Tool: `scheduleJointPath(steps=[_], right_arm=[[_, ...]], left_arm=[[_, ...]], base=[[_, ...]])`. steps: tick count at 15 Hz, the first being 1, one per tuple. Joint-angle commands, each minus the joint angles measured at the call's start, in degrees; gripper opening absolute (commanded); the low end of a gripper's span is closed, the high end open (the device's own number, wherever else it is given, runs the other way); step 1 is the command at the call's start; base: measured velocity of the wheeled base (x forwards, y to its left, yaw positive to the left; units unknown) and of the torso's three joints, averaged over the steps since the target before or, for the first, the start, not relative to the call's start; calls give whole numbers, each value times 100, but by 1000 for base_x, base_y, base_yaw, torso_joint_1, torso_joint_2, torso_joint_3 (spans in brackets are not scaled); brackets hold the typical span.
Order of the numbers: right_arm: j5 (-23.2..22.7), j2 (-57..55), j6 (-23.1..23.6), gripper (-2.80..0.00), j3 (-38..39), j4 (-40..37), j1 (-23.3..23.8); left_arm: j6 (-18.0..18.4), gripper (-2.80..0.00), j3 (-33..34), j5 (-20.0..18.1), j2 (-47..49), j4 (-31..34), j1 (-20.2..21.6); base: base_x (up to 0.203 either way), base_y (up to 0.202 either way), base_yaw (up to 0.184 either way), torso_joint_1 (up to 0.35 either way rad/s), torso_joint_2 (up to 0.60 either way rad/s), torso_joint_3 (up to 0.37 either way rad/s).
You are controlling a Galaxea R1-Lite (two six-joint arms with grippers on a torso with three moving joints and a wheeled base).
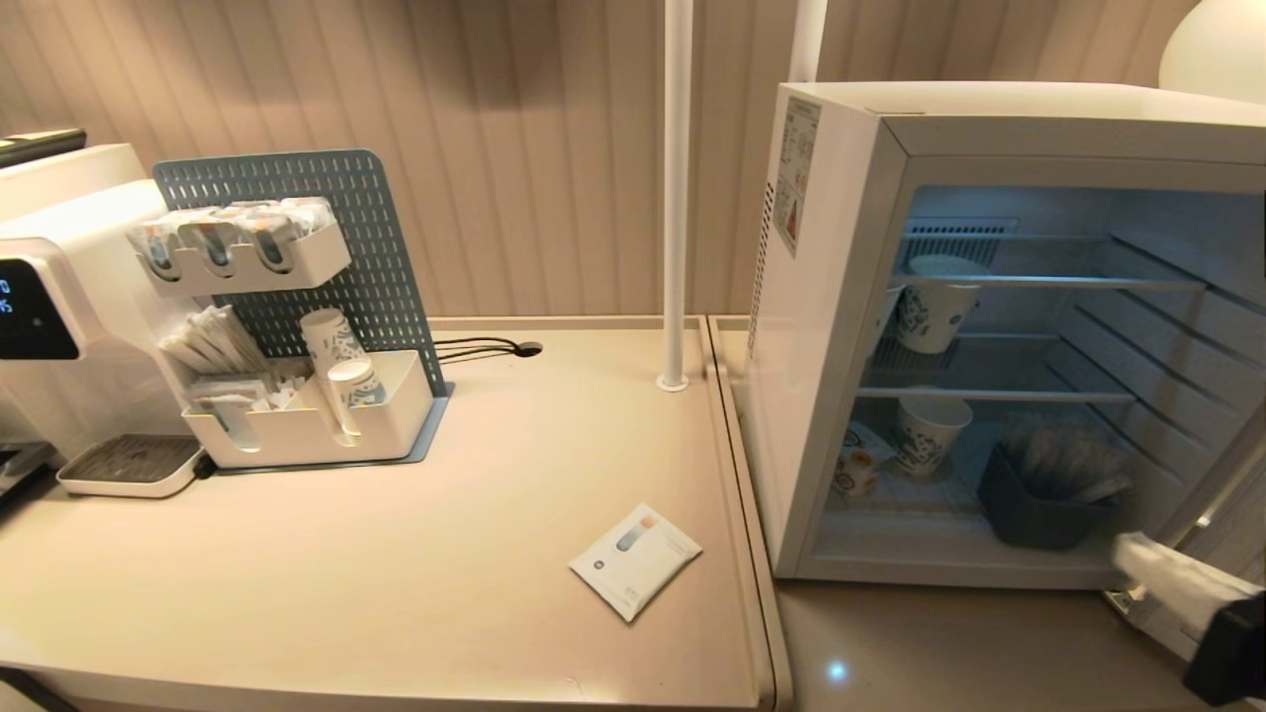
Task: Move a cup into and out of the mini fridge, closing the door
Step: Close the freezer door
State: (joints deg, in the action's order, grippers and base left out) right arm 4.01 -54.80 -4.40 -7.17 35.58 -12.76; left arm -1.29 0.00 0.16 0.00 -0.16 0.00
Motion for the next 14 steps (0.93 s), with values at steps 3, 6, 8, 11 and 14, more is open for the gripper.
scheduleJointPath(steps=[3,6,8,11,14], right_arm=[[440,3154,-448,-280,-2439,-5533,340],[564,3579,-534,-280,-3271,-6690,1120],[438,3853,-506,-280,-2655,-6722,1342],[-64,5108,67,-280,-1496,-6283,1275],[91,5544,314,-280,-81,-4470,1265]], left_arm=[[-3,-280,9,2,0,-2,0],[-11,-280,9,2,0,-2,0],[-3,-280,9,2,8,-2,0],[-11,-280,9,2,0,-2,9],[-11,-280,9,2,9,-2,9]], base=[[0,0,0,0,0,0],[0,0,0,0,0,0],[0,0,0,0,0,0],[0,0,0,0,0,0],[0,0,0,0,0,0]])
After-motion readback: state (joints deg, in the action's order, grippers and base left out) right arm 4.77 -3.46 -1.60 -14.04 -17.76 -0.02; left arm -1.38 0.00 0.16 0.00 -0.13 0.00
